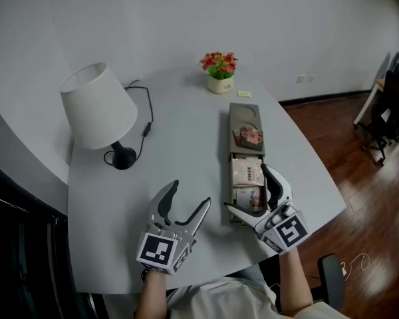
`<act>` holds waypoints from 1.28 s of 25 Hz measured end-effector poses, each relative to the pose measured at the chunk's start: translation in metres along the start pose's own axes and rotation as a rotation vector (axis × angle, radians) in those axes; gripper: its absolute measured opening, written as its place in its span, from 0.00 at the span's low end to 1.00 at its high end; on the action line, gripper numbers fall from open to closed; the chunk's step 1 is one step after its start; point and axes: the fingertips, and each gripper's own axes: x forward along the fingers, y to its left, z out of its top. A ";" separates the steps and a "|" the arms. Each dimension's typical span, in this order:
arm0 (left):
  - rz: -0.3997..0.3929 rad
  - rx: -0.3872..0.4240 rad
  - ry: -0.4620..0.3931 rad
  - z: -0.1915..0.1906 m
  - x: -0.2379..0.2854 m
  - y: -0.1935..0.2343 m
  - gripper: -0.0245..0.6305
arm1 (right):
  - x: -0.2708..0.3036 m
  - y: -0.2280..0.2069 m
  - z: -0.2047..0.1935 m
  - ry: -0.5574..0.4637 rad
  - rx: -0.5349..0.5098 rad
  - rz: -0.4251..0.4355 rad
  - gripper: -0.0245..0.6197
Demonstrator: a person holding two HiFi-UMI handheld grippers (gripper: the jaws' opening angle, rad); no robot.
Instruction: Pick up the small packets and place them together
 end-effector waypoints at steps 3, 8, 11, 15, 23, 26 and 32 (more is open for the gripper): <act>0.011 -0.004 -0.002 -0.001 -0.002 0.002 0.56 | -0.004 -0.003 0.000 -0.038 0.052 -0.051 0.86; 0.012 -0.008 -0.003 -0.003 -0.004 0.003 0.56 | -0.010 -0.012 0.003 -0.039 0.011 -0.117 0.83; 0.012 -0.006 -0.003 -0.003 -0.003 0.003 0.56 | -0.009 -0.013 -0.001 -0.013 -0.021 -0.124 0.82; 0.017 -0.006 -0.001 -0.003 -0.004 0.004 0.56 | -0.009 -0.012 -0.004 -0.001 -0.032 -0.125 0.82; 0.028 -0.007 -0.004 -0.003 -0.006 0.009 0.56 | -0.006 -0.013 -0.004 0.012 -0.044 -0.129 0.82; 0.030 -0.007 -0.005 -0.003 -0.006 0.010 0.56 | -0.005 -0.013 -0.006 0.013 -0.051 -0.128 0.82; 0.023 -0.011 0.006 -0.007 -0.006 0.008 0.56 | -0.007 -0.011 -0.010 0.020 -0.042 -0.141 0.82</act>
